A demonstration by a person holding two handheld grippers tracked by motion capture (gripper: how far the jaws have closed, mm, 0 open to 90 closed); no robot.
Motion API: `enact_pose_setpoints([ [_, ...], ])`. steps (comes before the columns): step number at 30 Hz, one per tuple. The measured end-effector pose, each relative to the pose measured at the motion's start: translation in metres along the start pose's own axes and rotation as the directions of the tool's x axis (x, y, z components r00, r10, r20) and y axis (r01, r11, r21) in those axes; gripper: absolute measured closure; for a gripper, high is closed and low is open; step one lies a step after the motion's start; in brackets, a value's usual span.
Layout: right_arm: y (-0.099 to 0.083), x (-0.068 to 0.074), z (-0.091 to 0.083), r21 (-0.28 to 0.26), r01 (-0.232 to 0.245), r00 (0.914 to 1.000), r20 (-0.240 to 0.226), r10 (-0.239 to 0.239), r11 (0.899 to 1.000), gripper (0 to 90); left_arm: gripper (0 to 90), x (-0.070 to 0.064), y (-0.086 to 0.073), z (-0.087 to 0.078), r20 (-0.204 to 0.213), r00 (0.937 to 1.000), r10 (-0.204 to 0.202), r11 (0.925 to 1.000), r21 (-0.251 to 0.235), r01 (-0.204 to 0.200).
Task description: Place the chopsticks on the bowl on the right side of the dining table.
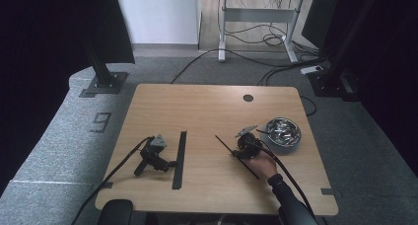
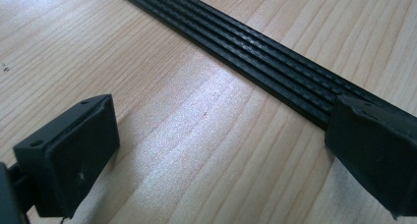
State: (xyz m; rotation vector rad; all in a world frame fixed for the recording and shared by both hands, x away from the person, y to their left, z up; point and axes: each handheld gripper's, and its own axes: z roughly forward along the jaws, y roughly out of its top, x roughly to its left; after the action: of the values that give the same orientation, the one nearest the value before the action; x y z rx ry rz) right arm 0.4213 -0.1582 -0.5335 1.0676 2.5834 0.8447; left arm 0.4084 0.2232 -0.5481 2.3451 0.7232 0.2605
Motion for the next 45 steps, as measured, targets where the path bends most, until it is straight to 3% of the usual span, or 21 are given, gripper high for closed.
enact_pose_setpoints([
  [13,-0.015,-0.009,-0.015,0.035,0.034,0.9991,-0.026,-0.033,0.999,84.5,0.0,0.0,0.0,0.0,0.0,1.0,0.001,1.0,0.0,-0.001],
  [27,-0.025,-0.018,-0.026,0.09,0.052,0.9975,-0.051,-0.048,0.995,85.9,0.0,0.0,0.0,0.0,0.0,1.0,0.001,1.0,0.001,-0.001],
  [29,-0.025,-0.017,-0.027,0.096,0.052,0.9978,-0.047,-0.047,0.994,85.3,0.0,0.0,0.0,0.0,0.0,1.0,0.001,1.0,0.001,-0.001],
  [36,-0.017,-0.018,-0.035,0.126,0.047,0.9989,-0.004,-0.047,0.991,64.0,0.0,0.0,0.0,0.0,0.0,1.0,0.001,1.0,-0.001,-0.001],
  [45,-0.004,-0.017,-0.036,0.272,0.056,0.9979,0.015,-0.063,0.961,50.1,0.0,0.0,0.0,0.0,0.0,1.0,0.0,1.0,-0.001,0.0],
])
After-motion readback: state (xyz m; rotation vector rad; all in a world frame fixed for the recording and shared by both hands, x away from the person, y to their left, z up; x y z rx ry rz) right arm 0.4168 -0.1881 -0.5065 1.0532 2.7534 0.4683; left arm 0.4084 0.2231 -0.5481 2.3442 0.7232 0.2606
